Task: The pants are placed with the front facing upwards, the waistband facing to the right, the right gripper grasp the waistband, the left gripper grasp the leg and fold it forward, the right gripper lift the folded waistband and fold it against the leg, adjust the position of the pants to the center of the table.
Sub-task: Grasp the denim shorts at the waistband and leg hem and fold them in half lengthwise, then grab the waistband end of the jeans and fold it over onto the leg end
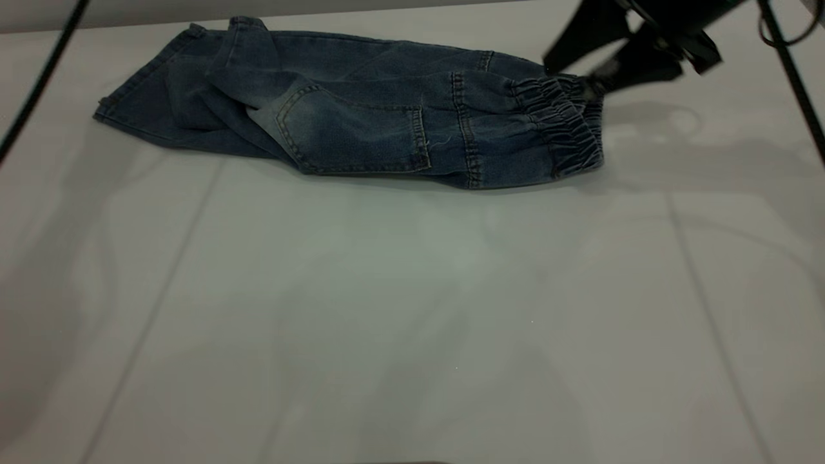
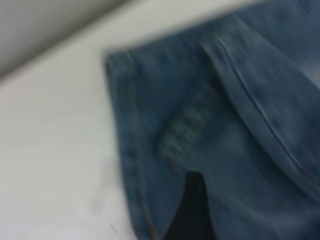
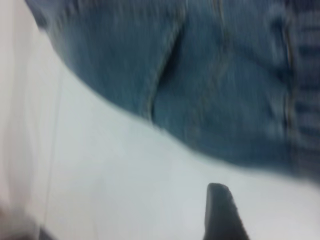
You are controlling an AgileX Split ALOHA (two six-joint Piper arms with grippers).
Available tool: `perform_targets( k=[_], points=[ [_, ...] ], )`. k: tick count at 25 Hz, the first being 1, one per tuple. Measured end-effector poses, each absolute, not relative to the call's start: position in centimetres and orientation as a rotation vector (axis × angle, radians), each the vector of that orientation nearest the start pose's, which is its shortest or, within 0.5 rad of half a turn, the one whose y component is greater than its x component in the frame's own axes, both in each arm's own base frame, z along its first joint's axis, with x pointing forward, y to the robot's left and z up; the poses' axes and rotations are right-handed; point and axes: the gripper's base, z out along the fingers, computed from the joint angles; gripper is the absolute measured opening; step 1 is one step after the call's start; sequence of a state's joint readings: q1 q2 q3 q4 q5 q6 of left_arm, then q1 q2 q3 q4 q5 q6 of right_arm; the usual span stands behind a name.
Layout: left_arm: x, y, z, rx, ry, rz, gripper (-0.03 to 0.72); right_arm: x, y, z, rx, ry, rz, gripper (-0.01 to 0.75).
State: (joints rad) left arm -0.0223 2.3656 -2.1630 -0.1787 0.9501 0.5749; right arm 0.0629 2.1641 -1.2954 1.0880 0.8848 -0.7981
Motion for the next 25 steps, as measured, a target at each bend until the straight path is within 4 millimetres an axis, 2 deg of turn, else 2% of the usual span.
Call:
perform_targets(
  k=[2, 5, 9, 11, 17, 25],
  points=[
    [51.7, -2.7, 21.0, 0.705, 2.58, -0.069, 0.586, 39.0, 8.5, 10.9, -0.155, 2.804, 1.105, 0.381],
    [51.1, -3.3, 20.7, 0.718, 2.637, -0.116, 0.586, 38.4, 8.1, 10.5, -0.156, 2.892, 1.067, 0.464],
    [50.8, -5.3, 20.6, 0.766, 2.639, -0.137, 0.587, 38.5, 7.8, 9.8, -0.102, 2.927, 1.017, 0.59],
    [50.7, -6.3, 20.6, 0.79, 2.633, -0.147, 0.587, 38.7, 7.7, 8.7, -0.059, 2.94, 1.006, 0.616],
    [50.4, -8.3, 20.6, 0.84, 2.618, -0.159, 0.587, 39.2, 8.2, 5.5, 0.027, 2.89, 1.106, 0.591],
    [50.2, -9.5, 20.6, 0.864, 2.611, -0.167, 0.587, 40.5, 6.8, 4.2, 0.163, 2.727, 1.182, 0.582]
  ],
)
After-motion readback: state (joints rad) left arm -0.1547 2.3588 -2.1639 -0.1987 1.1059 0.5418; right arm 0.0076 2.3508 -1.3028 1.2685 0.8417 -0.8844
